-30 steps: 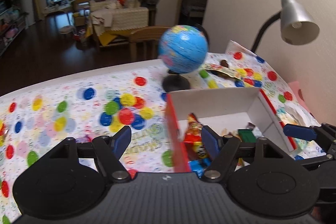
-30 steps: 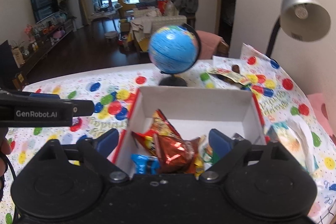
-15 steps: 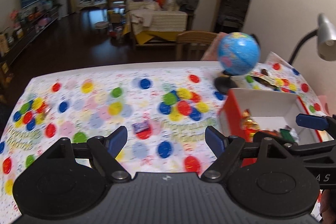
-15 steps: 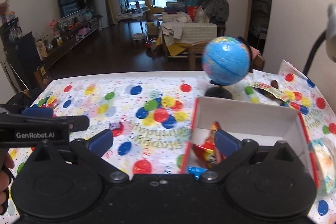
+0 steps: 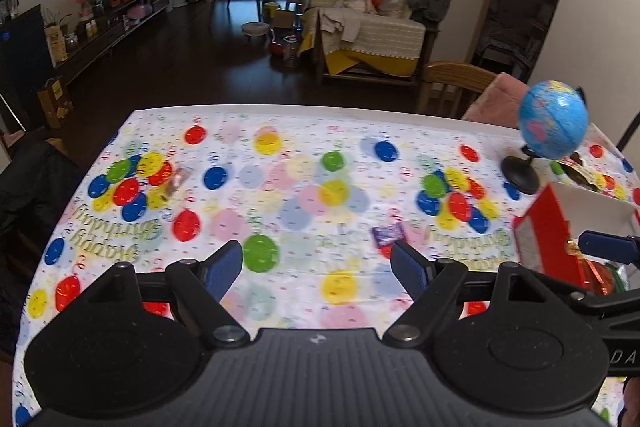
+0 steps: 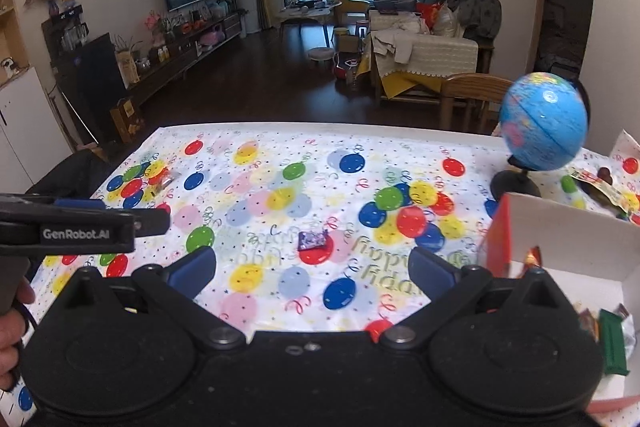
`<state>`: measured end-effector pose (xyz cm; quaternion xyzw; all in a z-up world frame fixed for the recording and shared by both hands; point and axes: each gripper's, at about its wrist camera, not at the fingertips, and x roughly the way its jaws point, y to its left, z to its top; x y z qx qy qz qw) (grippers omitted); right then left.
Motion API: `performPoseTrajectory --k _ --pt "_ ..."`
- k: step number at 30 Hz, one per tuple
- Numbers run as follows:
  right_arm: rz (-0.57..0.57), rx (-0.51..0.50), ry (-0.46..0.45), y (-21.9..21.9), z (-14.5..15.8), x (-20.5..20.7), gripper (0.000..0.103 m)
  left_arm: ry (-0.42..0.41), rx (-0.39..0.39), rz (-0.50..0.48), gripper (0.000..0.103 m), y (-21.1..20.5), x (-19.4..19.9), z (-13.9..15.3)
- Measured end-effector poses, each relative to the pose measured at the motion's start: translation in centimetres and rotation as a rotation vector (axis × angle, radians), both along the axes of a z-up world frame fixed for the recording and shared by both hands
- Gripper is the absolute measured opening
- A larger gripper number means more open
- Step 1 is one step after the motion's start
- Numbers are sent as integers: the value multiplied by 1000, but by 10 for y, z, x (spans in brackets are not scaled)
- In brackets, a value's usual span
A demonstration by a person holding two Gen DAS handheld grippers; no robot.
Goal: Organize snacks
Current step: 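Withdraw both tools from the box back over the table, then grasp the purple candy packet with right tool while left tool grasps the clear orange-stick packet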
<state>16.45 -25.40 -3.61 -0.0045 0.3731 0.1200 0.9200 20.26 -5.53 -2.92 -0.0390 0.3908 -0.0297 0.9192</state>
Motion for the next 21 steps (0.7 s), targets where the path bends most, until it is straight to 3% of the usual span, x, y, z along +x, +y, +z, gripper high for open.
performPoseTrajectory --k 7,12,21 --pt "0 -26 -33 34 -14 26 103 6 25 52 81 44 28 -20" --pt "-83 -5 21 51 -37 54 101 17 40 63 81 73 57 -38" --pt "-181 -53 93 75 -82 93 94 37 69 44 81 113 110 -73"
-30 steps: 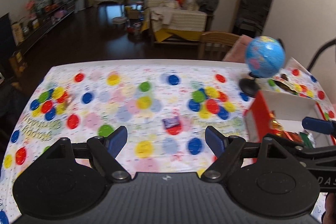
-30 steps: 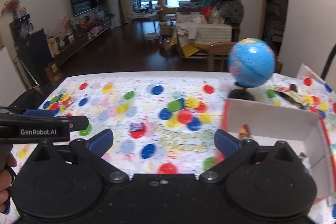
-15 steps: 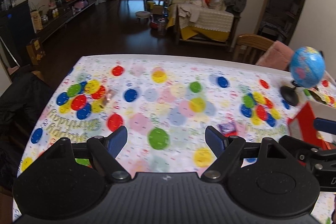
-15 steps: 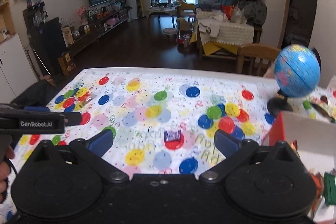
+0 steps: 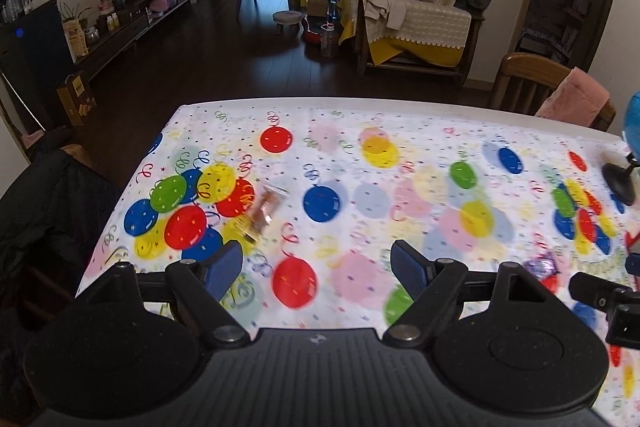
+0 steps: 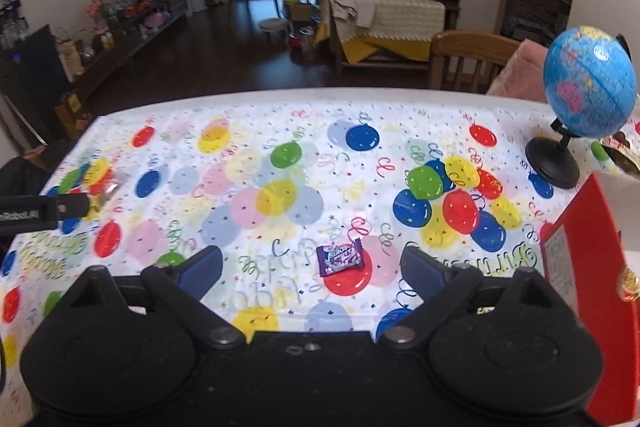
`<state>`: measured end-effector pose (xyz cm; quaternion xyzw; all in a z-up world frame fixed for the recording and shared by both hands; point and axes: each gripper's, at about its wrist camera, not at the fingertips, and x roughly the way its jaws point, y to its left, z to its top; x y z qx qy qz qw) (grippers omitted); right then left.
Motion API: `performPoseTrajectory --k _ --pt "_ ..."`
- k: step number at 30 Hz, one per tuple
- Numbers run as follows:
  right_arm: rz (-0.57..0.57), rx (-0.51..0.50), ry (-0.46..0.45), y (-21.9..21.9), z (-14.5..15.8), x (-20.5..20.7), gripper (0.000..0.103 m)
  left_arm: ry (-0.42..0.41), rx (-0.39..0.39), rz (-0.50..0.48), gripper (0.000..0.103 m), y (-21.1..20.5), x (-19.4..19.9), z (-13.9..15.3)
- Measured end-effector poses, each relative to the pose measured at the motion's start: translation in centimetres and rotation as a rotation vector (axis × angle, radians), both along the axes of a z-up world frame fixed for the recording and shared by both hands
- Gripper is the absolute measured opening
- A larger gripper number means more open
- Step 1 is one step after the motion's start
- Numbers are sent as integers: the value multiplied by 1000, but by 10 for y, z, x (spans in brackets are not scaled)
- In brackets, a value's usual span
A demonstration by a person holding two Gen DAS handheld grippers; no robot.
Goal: Organize snacks
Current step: 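Grasp the purple candy packet with right tool while left tool grasps the clear orange-stick packet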
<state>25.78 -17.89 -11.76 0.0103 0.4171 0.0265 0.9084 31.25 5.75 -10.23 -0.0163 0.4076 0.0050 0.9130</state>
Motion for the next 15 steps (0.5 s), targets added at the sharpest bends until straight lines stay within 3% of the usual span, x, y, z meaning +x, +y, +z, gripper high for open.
performPoseTrajectory --k 7,15 --pt "-95 -19 24 0 -30 30 85 4 24 -3 81 17 44 -31" --pt "-109 -65 76 -3 -57 47 76 10 70 -42 81 29 69 -56"
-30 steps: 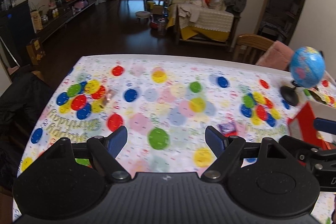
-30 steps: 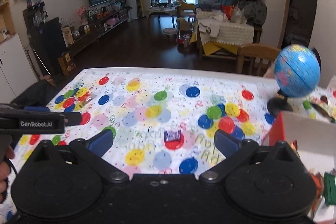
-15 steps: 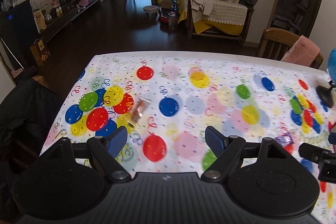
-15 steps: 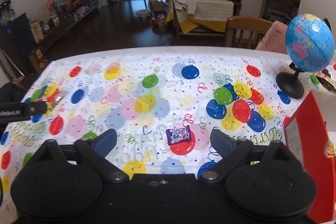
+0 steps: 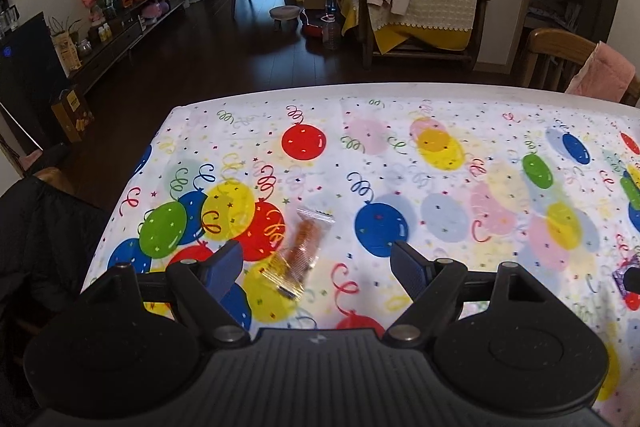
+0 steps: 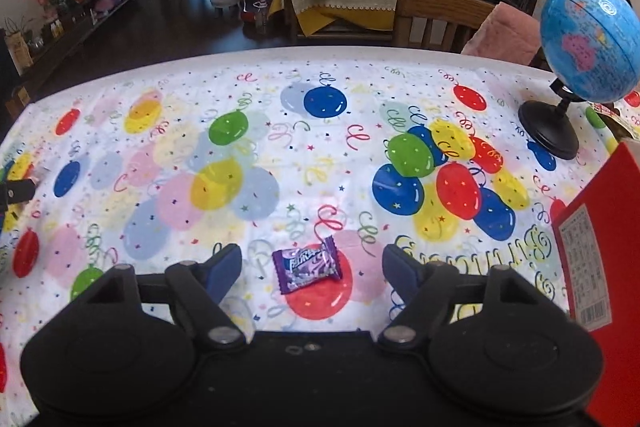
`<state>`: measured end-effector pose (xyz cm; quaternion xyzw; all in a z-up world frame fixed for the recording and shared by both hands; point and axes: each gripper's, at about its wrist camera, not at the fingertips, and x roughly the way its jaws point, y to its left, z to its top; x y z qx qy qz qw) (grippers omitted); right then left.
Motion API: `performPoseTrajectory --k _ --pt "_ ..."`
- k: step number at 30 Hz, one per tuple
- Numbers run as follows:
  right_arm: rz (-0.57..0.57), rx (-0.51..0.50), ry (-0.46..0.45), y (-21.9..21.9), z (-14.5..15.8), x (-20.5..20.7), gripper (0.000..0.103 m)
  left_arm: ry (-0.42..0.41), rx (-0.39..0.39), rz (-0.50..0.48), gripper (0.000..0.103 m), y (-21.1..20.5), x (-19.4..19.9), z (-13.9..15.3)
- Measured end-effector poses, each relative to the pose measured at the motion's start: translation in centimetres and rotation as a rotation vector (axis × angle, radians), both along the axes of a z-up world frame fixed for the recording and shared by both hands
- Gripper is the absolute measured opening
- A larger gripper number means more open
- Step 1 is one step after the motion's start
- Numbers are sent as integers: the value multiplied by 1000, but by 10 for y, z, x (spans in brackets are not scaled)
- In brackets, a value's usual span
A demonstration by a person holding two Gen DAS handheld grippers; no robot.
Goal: Organize snacks
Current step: 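Grasp the purple candy packet with right tool while left tool grasps the clear orange-stick packet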
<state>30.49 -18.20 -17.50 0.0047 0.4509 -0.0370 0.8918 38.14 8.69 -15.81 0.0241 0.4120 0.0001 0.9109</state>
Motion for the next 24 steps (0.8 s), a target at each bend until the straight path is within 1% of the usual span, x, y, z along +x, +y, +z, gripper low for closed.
performPoseTrajectory --k 2,4,6,7,9,11,13,14,17,18,20,21,22,23,24 --pt "12 -10 8 3 -4 3 74 -2 3 -7 74 2 4 -3" --pt "20 -22 13 7 -7 5 71 2 6 -8 73 4 9 -6" --pt "26 -25 19 9 -9 6 69 12 -9 -5 66 8 13 -10" --pt "30 -22 20 10 -10 5 68 19 -9 -4 60 9 14 -12" --pt "30 -24 26 11 -12 6 64 27 -14 -3 57 11 18 -15" --pt "28 -19 34 10 -14 7 60 30 -22 -11 50 10 19 -17" --pt "26 -18 41 8 -16 9 57 31 -21 -23 45 7 20 -18" --pt "27 -15 43 8 -16 9 57 30 -23 -26 43 6 20 -19" --pt "31 -11 41 7 -16 9 54 34 -25 -33 41 4 24 -20" --pt "33 -8 42 7 -16 10 51 36 -27 -31 40 4 25 -21" --pt "38 4 45 7 -16 10 45 43 -37 -27 34 5 26 -22" --pt "42 9 46 8 -15 10 42 42 -38 -25 33 5 26 -22" --pt "44 10 46 9 -15 9 37 42 -42 -24 30 6 27 -22" --pt "46 12 45 9 -14 9 34 41 -43 -22 23 6 27 -22" --pt "43 15 45 9 -14 9 30 41 -40 -16 22 5 27 -22"
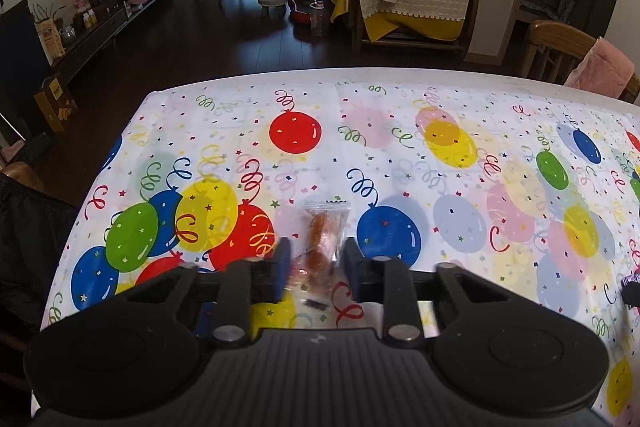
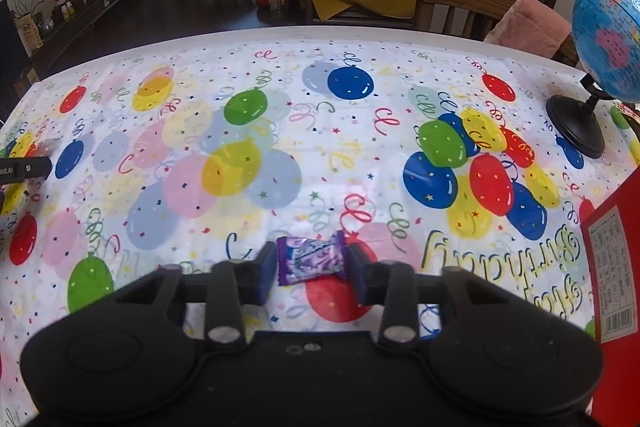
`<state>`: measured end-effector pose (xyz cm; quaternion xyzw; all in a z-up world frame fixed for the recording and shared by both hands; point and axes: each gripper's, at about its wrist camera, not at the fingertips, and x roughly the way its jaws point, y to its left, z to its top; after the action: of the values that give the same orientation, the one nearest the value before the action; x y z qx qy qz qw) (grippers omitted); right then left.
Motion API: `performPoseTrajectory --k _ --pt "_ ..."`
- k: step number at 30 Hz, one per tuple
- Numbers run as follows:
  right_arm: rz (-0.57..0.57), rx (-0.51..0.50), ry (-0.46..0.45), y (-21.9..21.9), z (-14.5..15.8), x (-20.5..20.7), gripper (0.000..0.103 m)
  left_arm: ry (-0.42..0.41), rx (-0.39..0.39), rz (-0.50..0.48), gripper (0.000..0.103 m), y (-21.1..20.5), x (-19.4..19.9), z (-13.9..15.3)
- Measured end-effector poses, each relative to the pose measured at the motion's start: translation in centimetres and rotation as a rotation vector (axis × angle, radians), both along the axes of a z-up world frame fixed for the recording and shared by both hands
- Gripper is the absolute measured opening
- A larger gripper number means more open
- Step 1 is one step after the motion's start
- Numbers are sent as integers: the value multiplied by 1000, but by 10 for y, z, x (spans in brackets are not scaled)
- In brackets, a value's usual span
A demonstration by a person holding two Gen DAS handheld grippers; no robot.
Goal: Organize snacks
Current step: 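Grasp the purple candy packet with right tool while left tool grasps the clear orange-stick packet, then carry the purple packet and clear packet over the red box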
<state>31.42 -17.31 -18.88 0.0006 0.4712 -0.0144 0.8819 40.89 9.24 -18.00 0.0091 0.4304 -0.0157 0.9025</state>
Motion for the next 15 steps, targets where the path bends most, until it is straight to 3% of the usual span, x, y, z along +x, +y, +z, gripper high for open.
performPoseTrajectory --k 4,15 --pt "-4 8 -4 -1 2 -1 25 -3 1 12 19 -1 -2 0" --pt "10 21 -13 -6 18 -21 24 22 -58 22 19 -7 -29 14"
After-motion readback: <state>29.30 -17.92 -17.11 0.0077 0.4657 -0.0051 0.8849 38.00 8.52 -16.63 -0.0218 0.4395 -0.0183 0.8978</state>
